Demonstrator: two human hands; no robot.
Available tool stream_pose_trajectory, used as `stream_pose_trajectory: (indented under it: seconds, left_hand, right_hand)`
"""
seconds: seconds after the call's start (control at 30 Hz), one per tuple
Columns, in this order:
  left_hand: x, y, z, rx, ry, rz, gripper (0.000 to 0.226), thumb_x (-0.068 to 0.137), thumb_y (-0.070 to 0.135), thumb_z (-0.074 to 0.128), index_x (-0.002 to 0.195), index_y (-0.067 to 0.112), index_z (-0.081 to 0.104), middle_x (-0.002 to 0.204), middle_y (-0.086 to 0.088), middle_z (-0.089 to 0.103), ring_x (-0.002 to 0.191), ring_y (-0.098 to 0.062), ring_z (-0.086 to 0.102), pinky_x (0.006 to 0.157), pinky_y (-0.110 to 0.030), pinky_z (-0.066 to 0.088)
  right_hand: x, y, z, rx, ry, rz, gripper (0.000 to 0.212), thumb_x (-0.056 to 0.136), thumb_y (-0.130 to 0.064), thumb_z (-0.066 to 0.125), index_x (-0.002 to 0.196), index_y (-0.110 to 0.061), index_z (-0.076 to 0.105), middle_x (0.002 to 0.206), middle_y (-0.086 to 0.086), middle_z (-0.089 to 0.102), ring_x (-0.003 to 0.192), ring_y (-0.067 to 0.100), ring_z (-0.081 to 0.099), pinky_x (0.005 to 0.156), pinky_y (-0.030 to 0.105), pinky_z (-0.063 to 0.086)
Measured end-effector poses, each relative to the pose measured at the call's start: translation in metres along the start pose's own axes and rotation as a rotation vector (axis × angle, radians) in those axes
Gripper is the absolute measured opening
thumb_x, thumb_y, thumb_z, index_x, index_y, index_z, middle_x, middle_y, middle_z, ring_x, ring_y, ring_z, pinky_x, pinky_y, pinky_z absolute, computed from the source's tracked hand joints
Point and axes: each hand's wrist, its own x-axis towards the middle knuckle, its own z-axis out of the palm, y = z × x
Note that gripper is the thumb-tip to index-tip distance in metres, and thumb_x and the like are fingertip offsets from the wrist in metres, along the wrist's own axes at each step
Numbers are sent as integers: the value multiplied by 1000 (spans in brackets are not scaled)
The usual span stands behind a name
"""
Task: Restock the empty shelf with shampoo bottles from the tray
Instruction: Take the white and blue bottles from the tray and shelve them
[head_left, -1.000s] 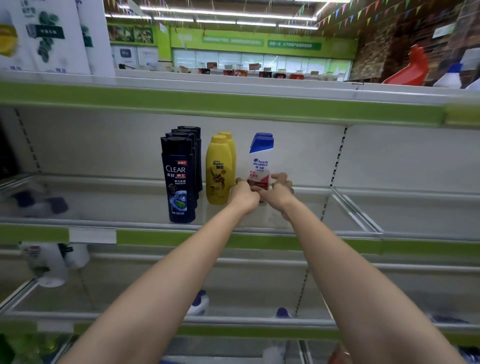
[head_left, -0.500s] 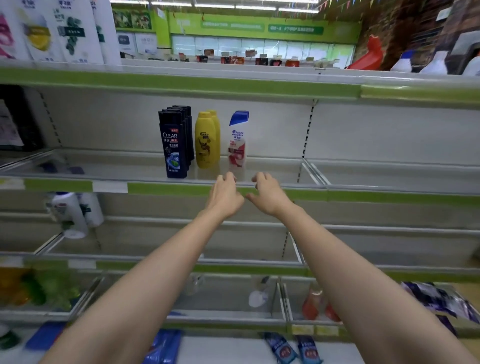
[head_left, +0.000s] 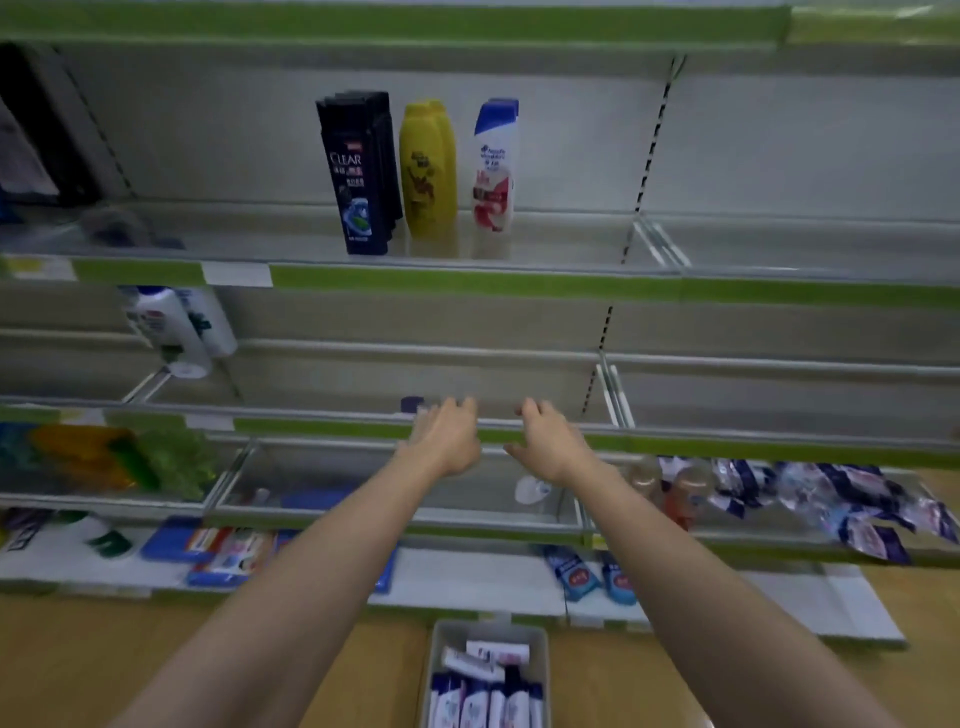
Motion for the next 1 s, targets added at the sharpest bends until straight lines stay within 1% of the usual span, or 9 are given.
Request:
stream_pose_trajectory:
  seconds: [0.17, 0.27, 0.4, 0.53, 0.63, 0.73, 0.83, 0.9, 1.0]
  left_hand:
    - [-11, -6, 63, -10, -166, -24, 52, 89, 20, 51, 137, 7, 35, 142, -19, 36, 129, -39, 41, 104, -47, 35]
    - [-19, -13, 104, 1, -252, -29, 48, 90, 20, 49, 135, 7, 36, 139, -17, 38, 129, -36, 39, 103, -46, 37]
    - [-27, -25, 155, 0, -366, -45, 50, 91, 19, 49, 137, 6, 35, 142, -16, 29, 132, -36, 32, 104, -45, 34]
    - [-34, -40, 197, -19, -434, -62, 48, 90, 18, 50, 136, 7, 37, 137, -15, 32, 127, -34, 35, 103, -42, 37]
    - [-44, -49, 239, -61, -507, -98, 48, 89, 21, 53, 135, 11, 43, 135, -15, 34, 126, -34, 38, 101, -41, 40]
    - [-57, -55, 280, -113, -576, -137, 49, 90, 24, 53, 136, 11, 40, 138, -15, 32, 127, -34, 35, 101, -43, 39]
    - [-69, -63, 323, -161, -644, -169, 44, 92, 20, 49, 134, 8, 39, 136, -15, 33, 125, -33, 36, 101, -42, 40]
    - [-76, -68, 355, -188, -680, -186, 42, 93, 18, 49, 132, 7, 39, 134, -16, 34, 124, -33, 37, 102, -43, 39]
    - [-83, -73, 406, -190, -742, -219, 45, 92, 17, 48, 134, 7, 36, 134, -15, 34, 124, -32, 36, 101, -41, 39]
  right_hand:
    - [-15, 19, 64, 20, -119, 60, 53, 93, -33, 52, 137, -9, 33, 141, 16, 35, 132, 34, 34, 104, 46, 36]
    - [-25, 31, 102, 54, -194, 91, 53, 93, -33, 53, 135, -8, 34, 140, 16, 35, 131, 34, 36, 103, 45, 38]
    - [-36, 48, 151, 124, -296, 164, 54, 94, -30, 52, 138, -7, 31, 141, 16, 34, 129, 33, 38, 102, 44, 38]
    - [-46, 68, 197, 179, -364, 219, 53, 94, -27, 53, 137, -6, 32, 139, 16, 36, 124, 34, 43, 101, 39, 39]
    - [-56, 80, 236, 213, -434, 281, 56, 94, -29, 53, 139, -7, 30, 141, 17, 34, 125, 34, 44, 101, 40, 41]
    - [-67, 90, 275, 264, -490, 326, 60, 94, -27, 54, 142, -7, 26, 143, 17, 32, 126, 35, 44, 101, 42, 42]
    - [-78, 102, 317, 305, -513, 362, 58, 93, -27, 55, 140, -4, 30, 139, 18, 38, 125, 33, 42, 100, 39, 41]
    - [-87, 110, 345, 340, -549, 399, 59, 94, -27, 54, 141, -1, 29, 140, 19, 35, 127, 32, 43, 102, 37, 39]
    - [-96, 128, 391, 366, -585, 433, 57, 93, -23, 56, 139, 0, 30, 137, 20, 38, 124, 33, 45, 101, 38, 40]
